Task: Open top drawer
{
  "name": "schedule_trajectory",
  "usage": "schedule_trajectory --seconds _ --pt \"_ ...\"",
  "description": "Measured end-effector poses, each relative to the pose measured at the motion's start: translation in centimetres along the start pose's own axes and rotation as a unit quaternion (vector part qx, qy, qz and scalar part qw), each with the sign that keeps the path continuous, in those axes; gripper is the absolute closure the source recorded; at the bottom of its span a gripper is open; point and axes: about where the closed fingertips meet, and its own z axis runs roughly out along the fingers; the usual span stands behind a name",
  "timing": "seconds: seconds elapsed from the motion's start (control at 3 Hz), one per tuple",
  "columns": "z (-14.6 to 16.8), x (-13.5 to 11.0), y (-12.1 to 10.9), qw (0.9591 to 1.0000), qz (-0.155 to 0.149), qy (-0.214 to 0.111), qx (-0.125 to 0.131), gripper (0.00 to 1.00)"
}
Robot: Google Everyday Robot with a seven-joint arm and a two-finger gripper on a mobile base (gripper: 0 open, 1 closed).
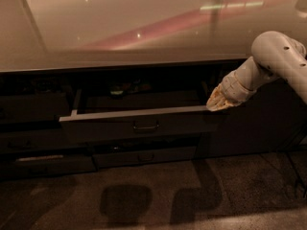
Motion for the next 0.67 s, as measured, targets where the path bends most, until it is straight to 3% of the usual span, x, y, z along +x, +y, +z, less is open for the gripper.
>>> schedule_trajectory --seconds 0.33,0.67 --pt "0.37 0.33 0.01 0.9998 0.001 -0.02 -0.001 1.0" --pt "0.37 0.33 0.01 0.9998 0.001 -0.02 -0.001 1.0"
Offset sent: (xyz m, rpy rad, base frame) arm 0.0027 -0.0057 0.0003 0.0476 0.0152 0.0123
